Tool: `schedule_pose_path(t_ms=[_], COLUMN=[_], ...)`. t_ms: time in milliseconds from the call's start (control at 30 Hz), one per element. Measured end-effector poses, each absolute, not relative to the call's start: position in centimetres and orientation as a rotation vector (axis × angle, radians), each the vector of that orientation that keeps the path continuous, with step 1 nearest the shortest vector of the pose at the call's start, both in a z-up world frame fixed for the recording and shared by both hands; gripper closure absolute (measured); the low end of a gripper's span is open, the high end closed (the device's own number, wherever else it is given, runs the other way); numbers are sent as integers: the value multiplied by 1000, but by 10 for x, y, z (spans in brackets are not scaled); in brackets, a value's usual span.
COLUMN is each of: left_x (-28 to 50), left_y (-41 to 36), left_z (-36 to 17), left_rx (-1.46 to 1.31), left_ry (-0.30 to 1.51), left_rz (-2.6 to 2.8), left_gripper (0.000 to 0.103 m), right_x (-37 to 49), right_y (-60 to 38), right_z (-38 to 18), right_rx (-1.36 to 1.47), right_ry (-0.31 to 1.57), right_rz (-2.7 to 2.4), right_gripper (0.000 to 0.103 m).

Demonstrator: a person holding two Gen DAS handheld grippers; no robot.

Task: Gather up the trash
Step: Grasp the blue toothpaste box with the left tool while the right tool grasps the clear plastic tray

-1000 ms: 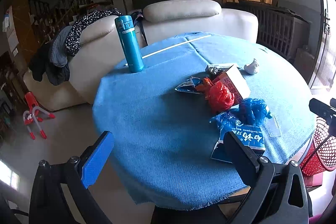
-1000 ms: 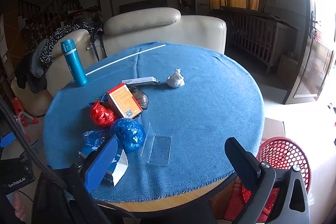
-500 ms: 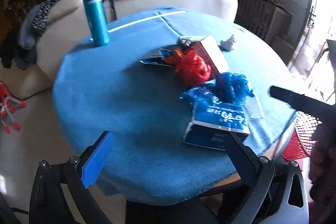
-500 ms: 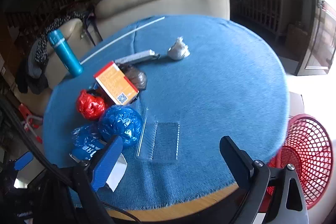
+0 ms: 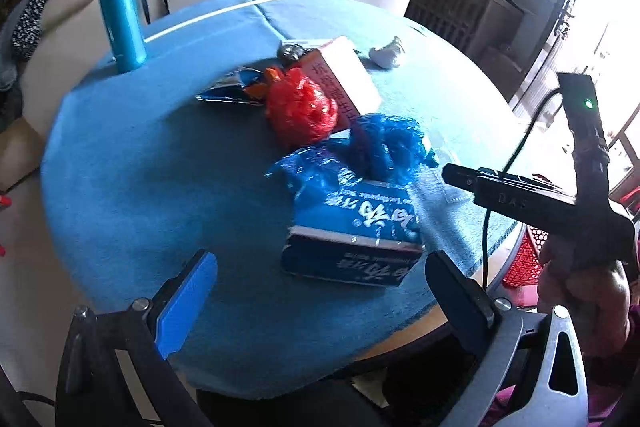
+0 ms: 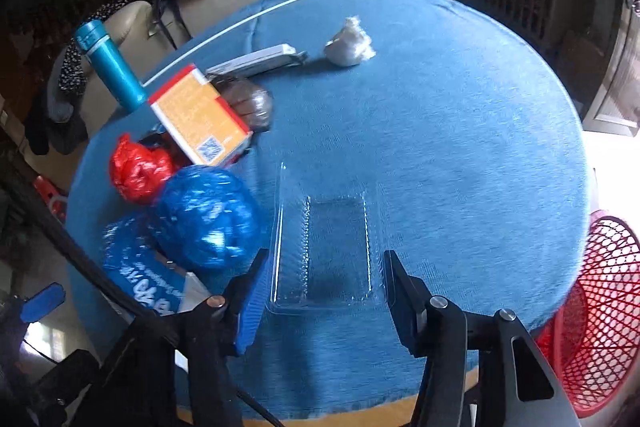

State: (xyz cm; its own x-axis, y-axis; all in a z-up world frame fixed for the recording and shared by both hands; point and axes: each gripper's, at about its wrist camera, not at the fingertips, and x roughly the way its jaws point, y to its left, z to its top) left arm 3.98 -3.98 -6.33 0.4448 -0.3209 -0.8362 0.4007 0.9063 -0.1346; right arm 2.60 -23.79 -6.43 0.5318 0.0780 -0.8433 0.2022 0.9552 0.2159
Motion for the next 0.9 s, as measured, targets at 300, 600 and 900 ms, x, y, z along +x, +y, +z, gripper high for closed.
schedule_pose_path(t_ms=[300,600,900], left_x=[49,56,58], left_y=[-71,-79,-73], left_z=[-73,-90,-102], left_rx=[141,184,149], left_ry=[1010,1032,1059], left_rz=[-443,-424,-446], left_gripper=[0,0,0], right_x=[16,12,11], right_y=[-265,-263,-263], right_z=[-66,-65,-65], right_rx=[358,342,342], right_ry=[998,980,971], right_rz=[-80,-68,-65], right_gripper=[46,46,46])
